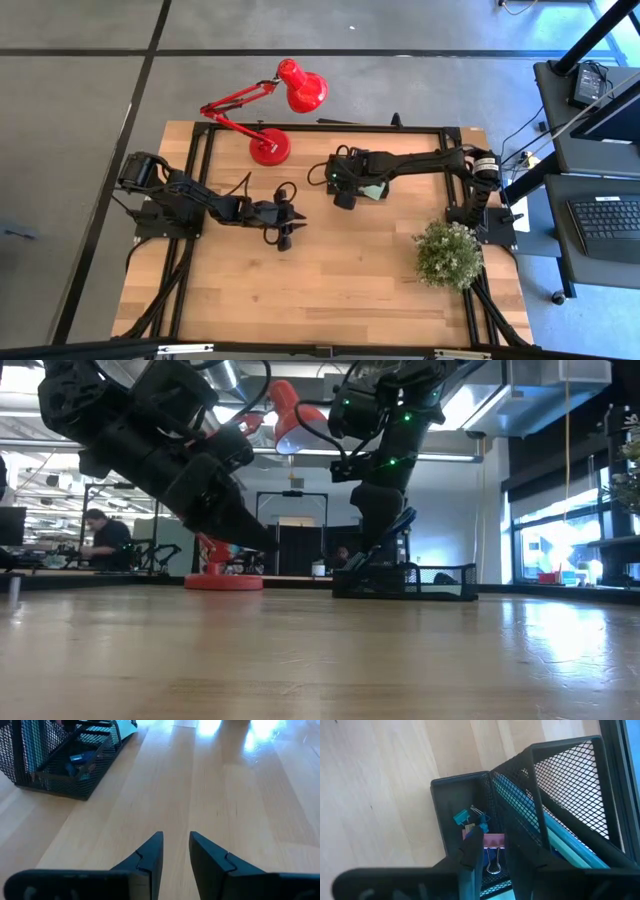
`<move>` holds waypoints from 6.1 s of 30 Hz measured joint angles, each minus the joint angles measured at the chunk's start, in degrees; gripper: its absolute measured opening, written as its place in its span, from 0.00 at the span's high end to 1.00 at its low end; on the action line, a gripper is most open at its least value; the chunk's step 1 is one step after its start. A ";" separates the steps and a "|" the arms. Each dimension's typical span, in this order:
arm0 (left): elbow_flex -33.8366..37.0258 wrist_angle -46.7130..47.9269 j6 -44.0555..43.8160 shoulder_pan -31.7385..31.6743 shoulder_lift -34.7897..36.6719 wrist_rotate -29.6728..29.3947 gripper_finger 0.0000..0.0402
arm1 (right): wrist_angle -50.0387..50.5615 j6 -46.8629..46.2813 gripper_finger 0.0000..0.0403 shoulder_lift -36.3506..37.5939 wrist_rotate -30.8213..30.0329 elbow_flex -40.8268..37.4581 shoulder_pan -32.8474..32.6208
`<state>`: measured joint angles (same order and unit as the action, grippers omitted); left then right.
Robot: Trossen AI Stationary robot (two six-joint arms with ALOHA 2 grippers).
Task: Pick and place office supplies into organizer
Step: Put the right pink binder clip into the black desk organizer, then put the pink binder clip into the black desk organizer
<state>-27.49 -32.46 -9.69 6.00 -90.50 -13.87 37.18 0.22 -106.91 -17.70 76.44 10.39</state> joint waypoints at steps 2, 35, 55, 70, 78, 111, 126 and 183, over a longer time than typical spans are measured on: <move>0.00 -0.29 0.00 0.00 0.00 0.00 0.78 | -0.05 -0.01 0.83 0.00 0.01 0.00 0.00; 0.00 -0.14 -0.07 0.00 0.00 0.04 0.78 | -0.08 -0.20 0.78 0.00 0.05 0.02 0.00; 0.00 -0.14 -0.17 0.01 0.00 0.06 0.78 | -0.13 -1.47 0.78 -0.04 4.29 0.02 -0.04; 0.00 0.56 -0.11 0.00 0.00 0.07 0.78 | -2.23 -0.36 0.78 -5.30 1.64 0.09 0.00; 0.02 0.90 -0.04 0.00 0.00 0.07 0.78 | -3.09 -0.03 0.74 -5.29 1.72 0.09 0.00; -1.62 -0.05 0.42 0.31 -0.02 13.93 0.78 | -31.21 -7.24 0.59 32.34 -1.20 -31.04 -25.11; -12.63 15.83 10.09 -0.37 -0.04 9.94 0.74 | -79.51 -1.35 0.59 47.41 2.37 -67.80 -21.31; -63.04 98.68 -67.70 28.45 -28.02 28.97 0.59 | -82.80 4.33 0.59 49.72 2.31 -70.69 -7.80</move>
<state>-90.52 66.22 -77.40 34.45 -118.52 15.11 -45.63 4.54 -57.19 -15.40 5.75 2.59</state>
